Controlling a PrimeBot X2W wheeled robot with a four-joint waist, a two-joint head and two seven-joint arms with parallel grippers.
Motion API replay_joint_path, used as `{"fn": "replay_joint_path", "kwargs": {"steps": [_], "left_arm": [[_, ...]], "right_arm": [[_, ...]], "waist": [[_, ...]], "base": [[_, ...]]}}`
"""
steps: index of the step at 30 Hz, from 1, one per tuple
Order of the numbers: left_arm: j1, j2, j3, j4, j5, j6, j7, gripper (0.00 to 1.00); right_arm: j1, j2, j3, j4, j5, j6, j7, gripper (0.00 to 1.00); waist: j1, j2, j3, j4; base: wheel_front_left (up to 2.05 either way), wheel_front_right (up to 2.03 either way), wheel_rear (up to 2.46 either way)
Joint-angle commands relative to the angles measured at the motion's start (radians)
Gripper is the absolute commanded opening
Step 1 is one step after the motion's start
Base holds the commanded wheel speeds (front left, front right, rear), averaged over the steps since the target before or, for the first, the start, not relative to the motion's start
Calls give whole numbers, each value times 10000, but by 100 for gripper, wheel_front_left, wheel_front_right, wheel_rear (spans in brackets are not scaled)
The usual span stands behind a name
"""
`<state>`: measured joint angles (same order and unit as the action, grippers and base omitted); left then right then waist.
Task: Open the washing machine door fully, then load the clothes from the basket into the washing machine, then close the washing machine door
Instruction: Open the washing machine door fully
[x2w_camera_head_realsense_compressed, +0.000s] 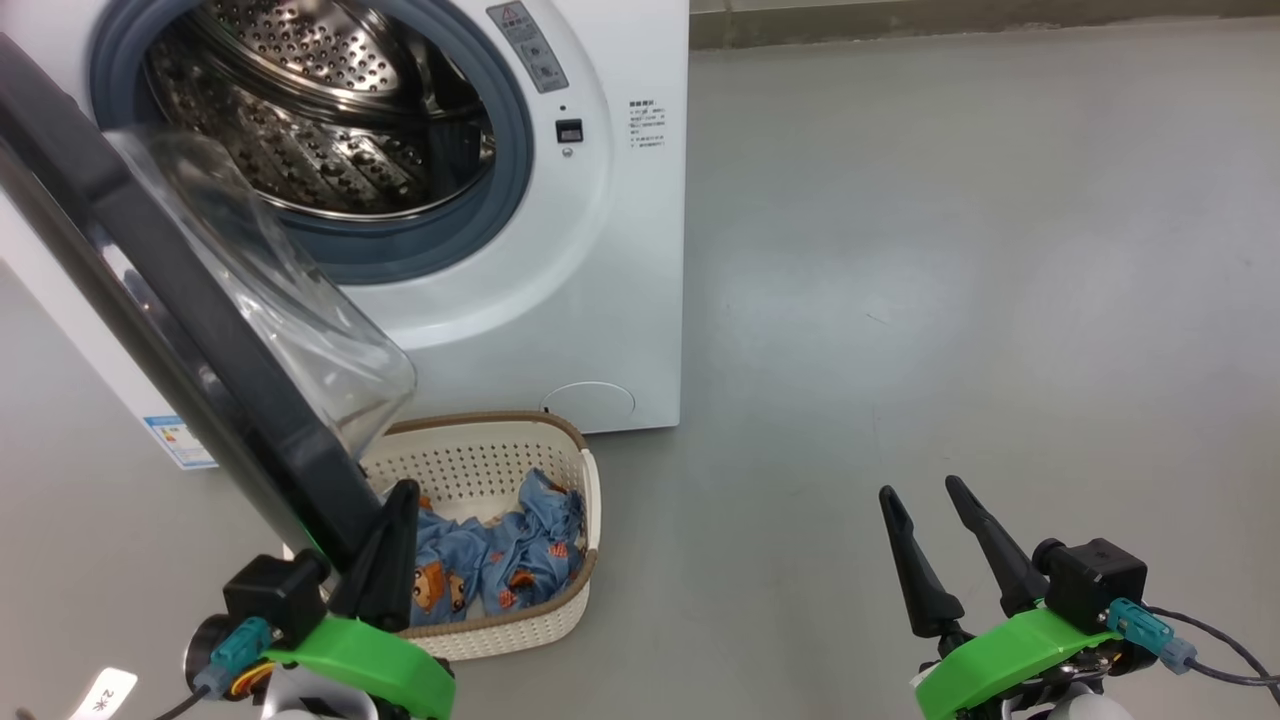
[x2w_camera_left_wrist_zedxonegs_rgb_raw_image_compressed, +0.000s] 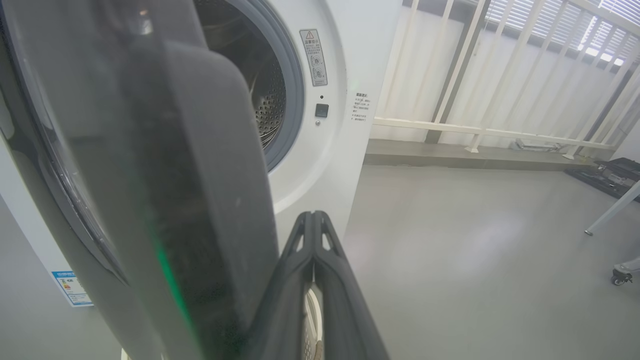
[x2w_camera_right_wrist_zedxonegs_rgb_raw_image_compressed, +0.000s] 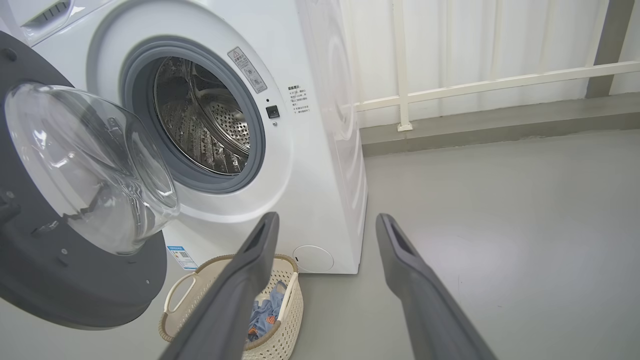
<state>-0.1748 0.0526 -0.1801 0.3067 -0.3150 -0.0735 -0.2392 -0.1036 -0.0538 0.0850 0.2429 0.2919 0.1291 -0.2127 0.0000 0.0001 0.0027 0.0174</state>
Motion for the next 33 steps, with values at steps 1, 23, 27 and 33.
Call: {"fn": "replay_joint_path", "kwargs": {"steps": [1,23,27,33], "left_arm": [[-512,209,348,-169,-56,67,-105,0],[-498,280,342,188,-171,112,-193,0],[-441,286,336,210,-167,145,-201,0],[-340,318,306,227,-162,188,-206,0]], "right_arm": [[-339,36,272,-261,-82,16,-19,100],[-310,36,347,-97,59,16,-86,100],[-280,36,368,-34,92,16,-99,100],[-233,36,443,59,181,16,-117,100]], "waist": [[0,-1,18,17],[0,-1,74,1029],[0,-1,-28,1397],[0,-1,-180,1998]], "base": [[0,0,0],[0,0,0],[0,0,0],[0,0,0]]}}
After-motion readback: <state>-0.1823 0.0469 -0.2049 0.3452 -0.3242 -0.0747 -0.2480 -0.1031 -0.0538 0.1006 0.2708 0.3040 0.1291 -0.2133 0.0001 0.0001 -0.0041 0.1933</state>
